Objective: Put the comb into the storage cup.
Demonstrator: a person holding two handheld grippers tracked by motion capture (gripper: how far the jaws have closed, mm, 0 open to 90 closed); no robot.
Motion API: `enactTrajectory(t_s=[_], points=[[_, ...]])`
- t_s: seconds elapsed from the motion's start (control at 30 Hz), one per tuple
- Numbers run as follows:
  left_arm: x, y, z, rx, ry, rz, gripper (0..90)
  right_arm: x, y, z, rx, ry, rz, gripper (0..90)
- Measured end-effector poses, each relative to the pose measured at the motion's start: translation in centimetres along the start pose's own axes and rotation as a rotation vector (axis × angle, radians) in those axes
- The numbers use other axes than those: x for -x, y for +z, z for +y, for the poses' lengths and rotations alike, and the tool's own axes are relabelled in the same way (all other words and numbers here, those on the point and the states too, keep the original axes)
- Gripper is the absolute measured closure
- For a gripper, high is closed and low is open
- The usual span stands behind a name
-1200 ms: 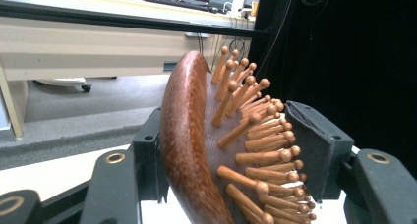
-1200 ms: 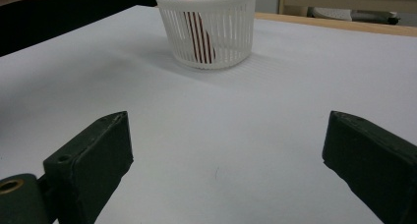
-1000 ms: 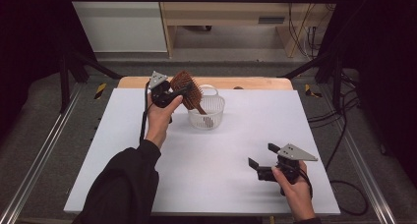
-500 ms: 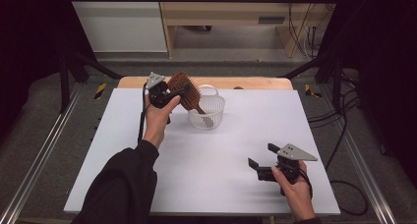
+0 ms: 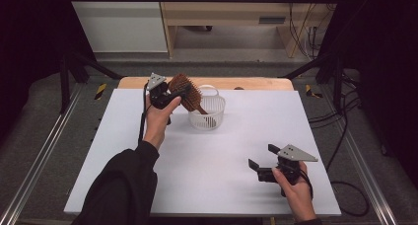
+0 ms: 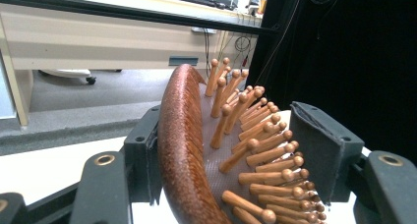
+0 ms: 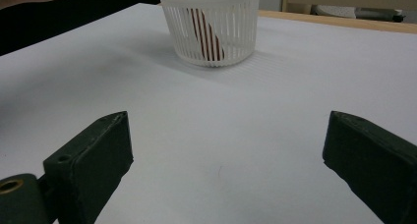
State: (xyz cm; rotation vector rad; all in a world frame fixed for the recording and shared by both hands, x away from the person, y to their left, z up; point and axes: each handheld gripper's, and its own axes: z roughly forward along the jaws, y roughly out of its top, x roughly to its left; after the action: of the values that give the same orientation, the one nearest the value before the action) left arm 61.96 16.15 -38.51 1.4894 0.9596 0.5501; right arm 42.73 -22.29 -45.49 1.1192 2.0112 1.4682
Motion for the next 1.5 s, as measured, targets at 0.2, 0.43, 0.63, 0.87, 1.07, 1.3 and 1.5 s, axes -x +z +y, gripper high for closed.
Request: enactTrajectory(t_s=[0.2, 0.43, 0.63, 0.87, 1.07, 1.3, 1.5], points=[[0.0, -0.01, 0.0, 0.0, 0.0, -0.001, 34.3, -0.01, 0.02, -0.01, -0.002, 0.0, 0.002, 5.1], [0.03, 0.11, -0.15, -0.011, -0.001, -0.002, 31.6, -0.02, 0.02, -0.02, -0.002, 0.0, 0.004, 5.0], [0.07, 0.13, -0.19, -0.011, 0.001, 0.001, 30.9, -0.03, 0.03, -0.02, -0.003, -0.002, 0.005, 5.0], [0.04, 0.18, -0.32, -0.014, 0.003, 0.007, 30.3, -0.05, 0.05, -0.02, -0.003, 0.0, 0.005, 5.0], [0.03, 0.14, -0.31, -0.015, 0.004, 0.006, 29.9, -0.05, 0.05, -0.02, -0.003, 0.001, 0.006, 5.0], [-0.09, 0.12, -0.35, -0.017, 0.002, 0.02, 26.6, -0.06, 0.04, -0.02, -0.003, 0.001, 0.007, 5.0], [-0.5, 0.06, -0.55, -0.024, -0.01, 0.036, 23.9, -0.06, 0.08, -0.03, -0.006, -0.003, 0.009, 5.0]])
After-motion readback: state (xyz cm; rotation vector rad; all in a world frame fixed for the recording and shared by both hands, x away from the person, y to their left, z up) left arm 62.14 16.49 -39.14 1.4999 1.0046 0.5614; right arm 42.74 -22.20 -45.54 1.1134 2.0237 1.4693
